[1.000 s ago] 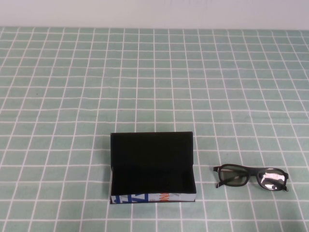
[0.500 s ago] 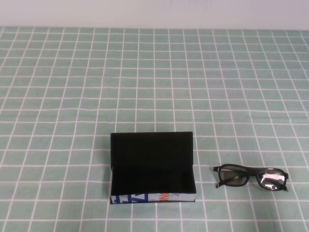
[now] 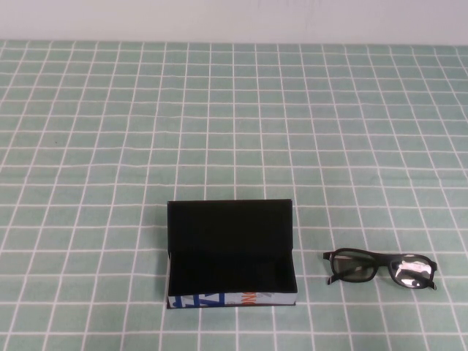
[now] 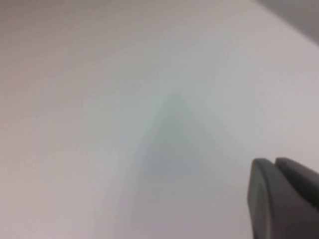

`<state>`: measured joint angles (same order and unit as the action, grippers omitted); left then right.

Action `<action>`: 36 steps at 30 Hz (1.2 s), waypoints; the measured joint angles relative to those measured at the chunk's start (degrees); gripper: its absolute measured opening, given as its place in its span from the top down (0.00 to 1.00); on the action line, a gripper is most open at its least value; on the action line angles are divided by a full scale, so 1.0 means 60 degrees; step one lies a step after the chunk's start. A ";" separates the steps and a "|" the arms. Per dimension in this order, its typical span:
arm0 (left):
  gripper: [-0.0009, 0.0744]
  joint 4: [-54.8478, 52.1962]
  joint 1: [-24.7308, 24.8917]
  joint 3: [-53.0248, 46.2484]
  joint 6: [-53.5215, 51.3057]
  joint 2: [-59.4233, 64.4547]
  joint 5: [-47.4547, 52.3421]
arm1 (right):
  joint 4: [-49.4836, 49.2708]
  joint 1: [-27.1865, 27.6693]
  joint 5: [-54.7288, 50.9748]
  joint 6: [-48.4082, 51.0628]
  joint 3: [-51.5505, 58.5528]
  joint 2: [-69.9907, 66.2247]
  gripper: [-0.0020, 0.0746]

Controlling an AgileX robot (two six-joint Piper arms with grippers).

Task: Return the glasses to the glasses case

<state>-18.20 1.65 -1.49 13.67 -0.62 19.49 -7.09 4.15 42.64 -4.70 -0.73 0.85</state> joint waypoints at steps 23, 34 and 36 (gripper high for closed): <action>0.99 0.0105 0.0000 0.0000 0.0000 0.0000 -0.0063 | -0.0431 -0.0021 -1.2630 -0.0401 -1.0548 -0.5413 0.99; 0.99 0.0105 0.0000 0.0000 0.0016 0.0000 -0.0063 | -0.1769 -0.0216 -1.6810 -0.0366 -1.1022 -0.9524 0.99; 0.99 0.0105 0.0000 0.0000 0.0016 0.0000 -0.0063 | -0.1889 -0.0216 -1.7049 0.1551 -1.1022 -1.0093 0.99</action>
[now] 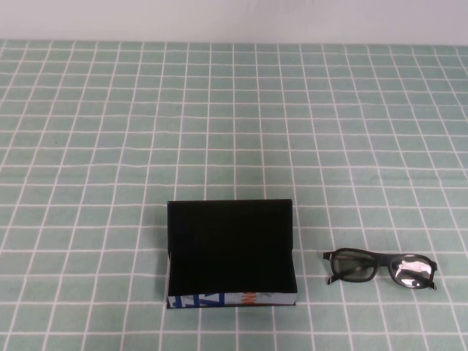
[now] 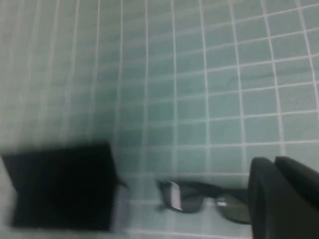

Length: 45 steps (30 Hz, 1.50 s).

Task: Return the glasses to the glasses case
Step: Pick up the glasses from the table

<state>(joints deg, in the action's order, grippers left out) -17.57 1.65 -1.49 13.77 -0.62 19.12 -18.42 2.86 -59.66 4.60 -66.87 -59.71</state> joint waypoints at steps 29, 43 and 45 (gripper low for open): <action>0.99 0.0000 0.0000 0.0000 0.0000 0.0000 -0.0015 | 0.2456 -0.4344 -0.1169 0.9199 -0.0014 -0.5314 0.99; 0.99 0.0000 0.0000 0.0000 0.0000 0.0000 -0.0015 | 0.2780 -0.4344 -0.0087 0.8332 -0.0014 -0.5902 0.95; 0.99 0.0000 0.0000 0.0000 0.0000 0.0000 -0.0015 | 0.2889 -0.4344 0.0063 0.8126 -0.0014 -0.5902 0.86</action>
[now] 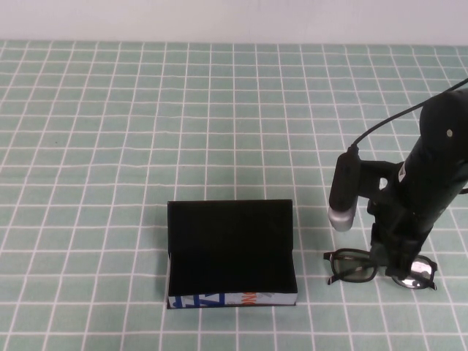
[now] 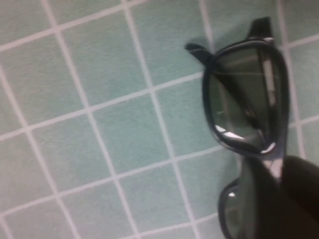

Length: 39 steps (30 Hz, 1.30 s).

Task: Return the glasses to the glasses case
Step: Pick up the glasses from the table

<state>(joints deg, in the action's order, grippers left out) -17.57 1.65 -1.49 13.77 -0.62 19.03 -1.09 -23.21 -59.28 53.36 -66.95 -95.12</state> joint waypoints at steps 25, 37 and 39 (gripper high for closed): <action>0.99 0.0000 0.0000 0.0000 0.0000 0.0000 0.0000 | 0.0922 0.0000 0.0683 -0.0683 0.0000 -0.1507 0.64; 0.99 0.0000 0.0000 0.0000 0.0000 0.0000 0.0000 | 0.0870 0.0000 0.0365 -0.0531 -0.0066 -0.1506 0.93; 0.99 0.0000 0.0000 0.0000 0.0000 0.0000 0.0000 | 0.0785 0.0000 0.0289 -0.0301 -0.0088 -0.1506 0.93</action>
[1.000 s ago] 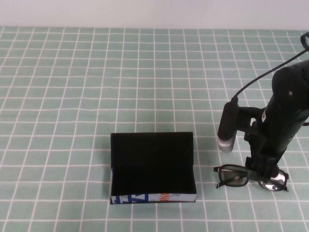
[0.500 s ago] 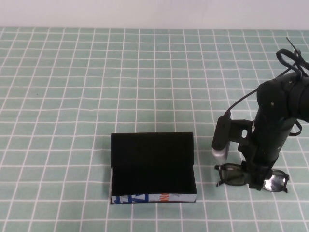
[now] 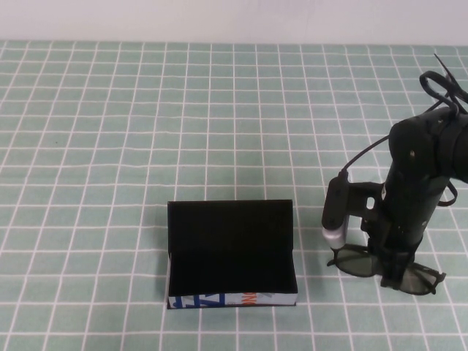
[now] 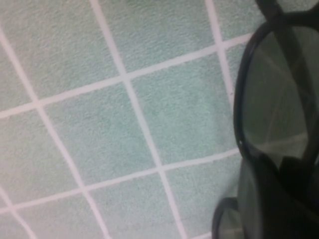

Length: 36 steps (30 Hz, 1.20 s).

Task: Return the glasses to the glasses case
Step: Pick up the glasses from the table, then place the glasses in the glasses case

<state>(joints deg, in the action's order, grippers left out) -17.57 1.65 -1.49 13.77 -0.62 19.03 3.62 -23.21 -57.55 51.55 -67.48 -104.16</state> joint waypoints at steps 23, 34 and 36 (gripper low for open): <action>0.99 0.0000 0.0000 0.0000 0.0000 0.0000 0.0000 | -0.1998 0.0000 -0.1902 0.1090 -0.1891 0.0129 0.93; 0.99 0.0000 0.0000 0.0000 0.0000 0.0000 0.0000 | -0.3001 0.0000 -0.1994 0.0638 -0.1896 0.1396 0.93; 0.99 0.0000 0.0000 0.0000 0.0000 0.0000 0.0000 | -0.3088 0.0000 -0.2017 0.0362 -0.1896 0.1647 0.93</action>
<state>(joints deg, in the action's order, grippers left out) -17.57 1.65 -1.49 13.77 -0.62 19.03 -14.91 -23.21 -69.65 53.73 -78.86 -94.27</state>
